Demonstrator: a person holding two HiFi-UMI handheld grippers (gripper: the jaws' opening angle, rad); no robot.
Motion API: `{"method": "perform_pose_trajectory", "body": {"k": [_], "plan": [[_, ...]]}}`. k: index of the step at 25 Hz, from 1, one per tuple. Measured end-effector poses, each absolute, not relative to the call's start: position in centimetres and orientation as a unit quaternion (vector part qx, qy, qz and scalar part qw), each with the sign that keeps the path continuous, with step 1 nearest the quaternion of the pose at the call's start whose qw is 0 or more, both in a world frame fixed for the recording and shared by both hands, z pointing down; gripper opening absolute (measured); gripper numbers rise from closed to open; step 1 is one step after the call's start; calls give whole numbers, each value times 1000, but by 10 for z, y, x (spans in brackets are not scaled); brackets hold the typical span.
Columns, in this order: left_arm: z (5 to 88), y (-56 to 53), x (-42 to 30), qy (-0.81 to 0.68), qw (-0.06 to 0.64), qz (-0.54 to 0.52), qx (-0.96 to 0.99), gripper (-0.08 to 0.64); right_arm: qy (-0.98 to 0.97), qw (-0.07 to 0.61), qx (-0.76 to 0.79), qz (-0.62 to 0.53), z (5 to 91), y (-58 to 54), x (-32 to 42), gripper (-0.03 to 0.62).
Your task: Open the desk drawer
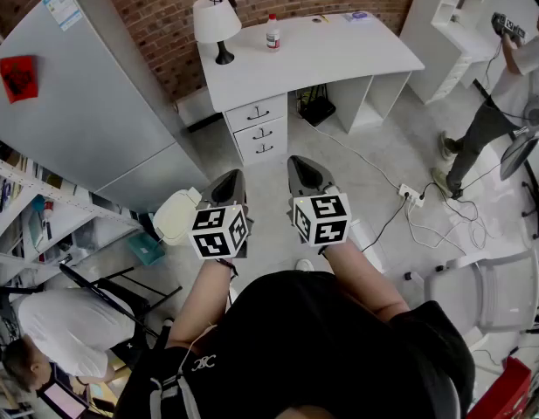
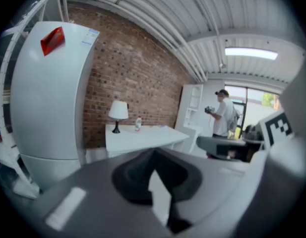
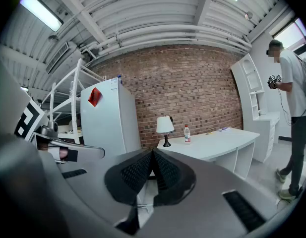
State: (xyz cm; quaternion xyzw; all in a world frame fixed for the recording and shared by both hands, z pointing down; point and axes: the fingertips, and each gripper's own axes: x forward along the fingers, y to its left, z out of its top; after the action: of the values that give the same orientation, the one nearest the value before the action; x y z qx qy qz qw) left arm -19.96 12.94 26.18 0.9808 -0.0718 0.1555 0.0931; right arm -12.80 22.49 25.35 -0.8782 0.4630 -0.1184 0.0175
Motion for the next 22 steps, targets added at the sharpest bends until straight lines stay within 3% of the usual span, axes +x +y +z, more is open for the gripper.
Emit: {"method": "perform_pose_trajectory", "body": {"k": [22], "plan": [[278, 160, -146, -101, 96, 168, 976, 0, 491, 11, -863, -120, 266, 253, -80, -2]]}}
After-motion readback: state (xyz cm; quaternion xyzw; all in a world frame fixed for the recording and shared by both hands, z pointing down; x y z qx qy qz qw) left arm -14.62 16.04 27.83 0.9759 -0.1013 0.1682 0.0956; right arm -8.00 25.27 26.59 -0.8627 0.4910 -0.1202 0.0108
